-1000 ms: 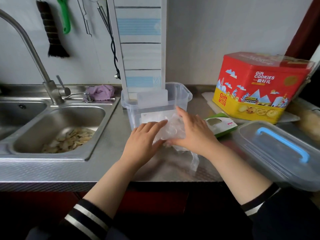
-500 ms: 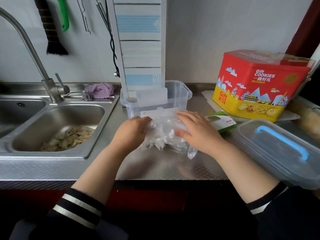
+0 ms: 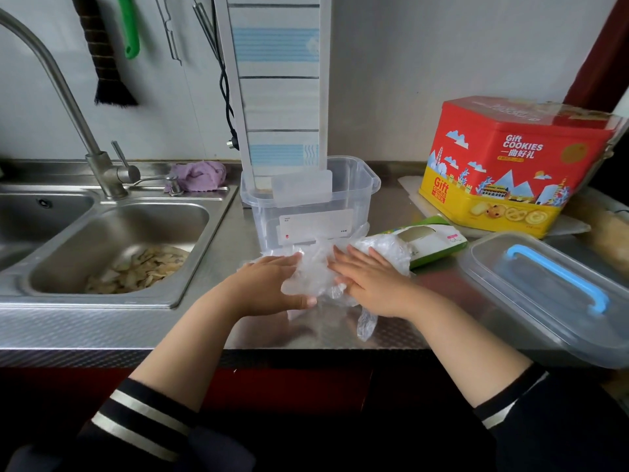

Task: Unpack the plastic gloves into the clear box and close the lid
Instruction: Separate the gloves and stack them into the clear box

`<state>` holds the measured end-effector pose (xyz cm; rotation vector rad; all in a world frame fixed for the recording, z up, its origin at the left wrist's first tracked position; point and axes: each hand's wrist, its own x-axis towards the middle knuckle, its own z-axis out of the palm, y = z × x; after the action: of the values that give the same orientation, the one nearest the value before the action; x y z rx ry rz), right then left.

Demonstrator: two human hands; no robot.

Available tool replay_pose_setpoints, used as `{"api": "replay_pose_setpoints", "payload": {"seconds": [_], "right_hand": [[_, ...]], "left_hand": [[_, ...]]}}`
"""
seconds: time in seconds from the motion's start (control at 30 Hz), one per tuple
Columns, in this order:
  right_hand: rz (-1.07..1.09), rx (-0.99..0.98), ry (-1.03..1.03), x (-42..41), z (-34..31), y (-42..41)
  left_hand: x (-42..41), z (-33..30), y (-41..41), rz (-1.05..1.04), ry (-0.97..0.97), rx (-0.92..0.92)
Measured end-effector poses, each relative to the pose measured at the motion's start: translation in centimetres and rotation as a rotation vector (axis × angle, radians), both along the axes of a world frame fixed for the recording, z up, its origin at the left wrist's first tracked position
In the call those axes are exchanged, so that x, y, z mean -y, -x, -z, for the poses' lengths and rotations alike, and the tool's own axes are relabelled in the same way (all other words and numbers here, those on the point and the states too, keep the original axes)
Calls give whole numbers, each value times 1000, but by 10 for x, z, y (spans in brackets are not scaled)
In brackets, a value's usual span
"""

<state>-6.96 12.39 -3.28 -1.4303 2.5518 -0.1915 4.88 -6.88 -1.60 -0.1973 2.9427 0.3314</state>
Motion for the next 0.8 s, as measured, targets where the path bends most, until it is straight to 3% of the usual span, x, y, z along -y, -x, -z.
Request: {"api": "replay_pose_setpoints", "payload": {"seconds": [0.1,0.13,0.2,0.23,0.3,0.37,0.47,0.57,0.67,0.8], "right_hand": [[58,158,215,2,-2,1],[111,267,357,2,-4,1],[225,428,614,0,-8,3],[262,399,672,-2,-10,5],[306,263,687,-3,-12,8],[308,168,683,0,-16,10],[265,86,630,8,-23,12],[238,39,588,15,-32,15],[256,107,610,21,-42,20],[227,435,685,25,-64,22]], "left_hand": [[-1,-4,1,-131,-390,-96],[-2,-5,2,-169,-418,-160],[-2,-3,6,-238,-261,-332],[0,-1,10,-246,-140,-425],[-2,0,17,-229,-62,-568],[-7,-5,24,-227,-111,-604],[-13,-9,36,-197,-80,-621],[-14,-12,43,-204,-125,-760],[-14,-24,43,-165,-187,-929],[-16,-49,44,-189,-395,-929]]}}
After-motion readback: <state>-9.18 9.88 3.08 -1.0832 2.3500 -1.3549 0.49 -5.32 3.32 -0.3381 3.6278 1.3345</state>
